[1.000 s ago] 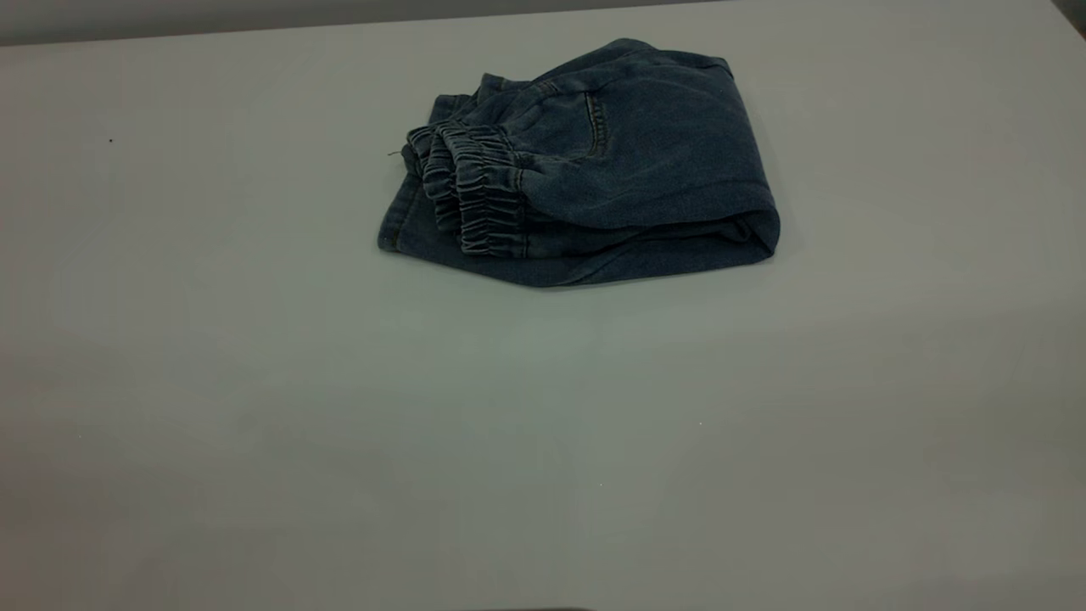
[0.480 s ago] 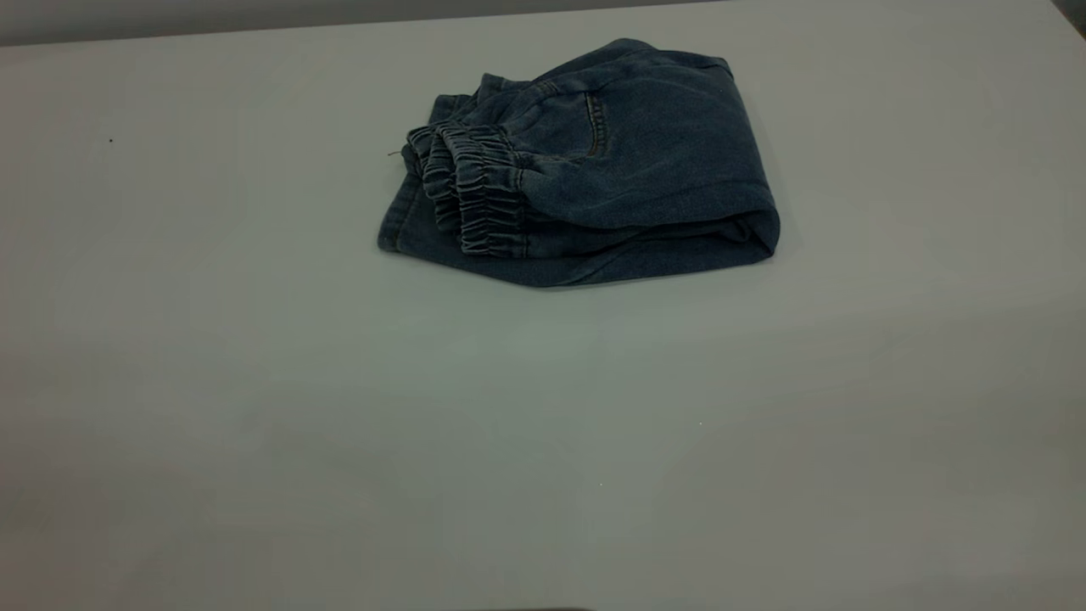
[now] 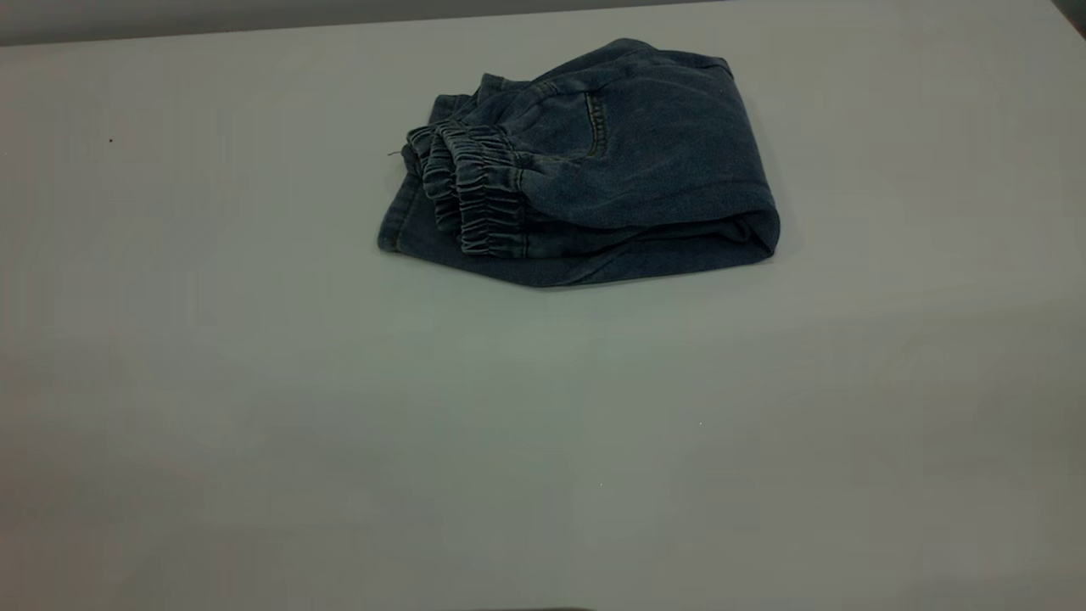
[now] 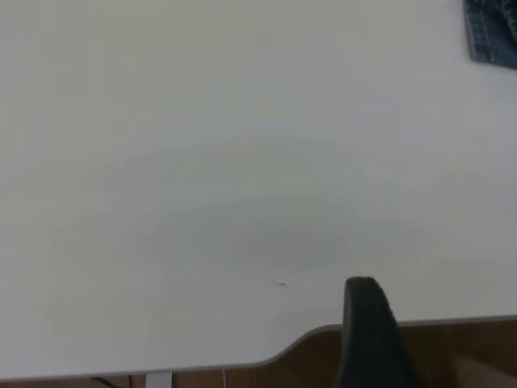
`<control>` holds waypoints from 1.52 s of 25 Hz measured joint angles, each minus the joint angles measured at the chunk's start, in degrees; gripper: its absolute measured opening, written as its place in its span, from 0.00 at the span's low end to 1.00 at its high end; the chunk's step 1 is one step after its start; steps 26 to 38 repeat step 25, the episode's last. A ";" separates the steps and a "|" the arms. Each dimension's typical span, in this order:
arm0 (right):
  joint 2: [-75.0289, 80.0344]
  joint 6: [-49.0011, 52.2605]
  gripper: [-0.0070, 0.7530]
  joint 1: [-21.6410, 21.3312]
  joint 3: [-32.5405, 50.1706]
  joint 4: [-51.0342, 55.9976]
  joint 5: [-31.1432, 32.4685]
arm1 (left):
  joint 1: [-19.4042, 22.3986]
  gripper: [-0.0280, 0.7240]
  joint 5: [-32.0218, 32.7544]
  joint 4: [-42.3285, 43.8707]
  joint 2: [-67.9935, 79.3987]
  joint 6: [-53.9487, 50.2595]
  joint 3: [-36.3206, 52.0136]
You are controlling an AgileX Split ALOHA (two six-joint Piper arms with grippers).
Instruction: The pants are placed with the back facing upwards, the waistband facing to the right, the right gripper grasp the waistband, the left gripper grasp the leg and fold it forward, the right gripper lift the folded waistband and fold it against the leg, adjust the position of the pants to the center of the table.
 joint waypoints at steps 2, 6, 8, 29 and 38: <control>0.00 0.80 0.75 0.00 0.00 -0.60 0.00 | 0.00 0.54 0.00 0.00 0.00 0.00 0.00; 0.00 1.00 0.75 0.00 0.03 -0.72 -0.07 | 0.00 0.54 0.00 0.00 0.00 0.02 0.00; 0.00 1.06 0.75 0.00 0.03 -0.72 -0.07 | 0.00 0.54 0.00 0.00 0.00 0.02 0.00; 0.00 1.13 0.75 0.00 0.03 -0.72 -0.07 | 0.00 0.54 0.00 0.00 0.00 0.18 0.00; 0.00 1.13 0.75 0.00 0.03 -0.72 -0.07 | 0.00 0.54 0.00 0.00 0.00 0.18 0.00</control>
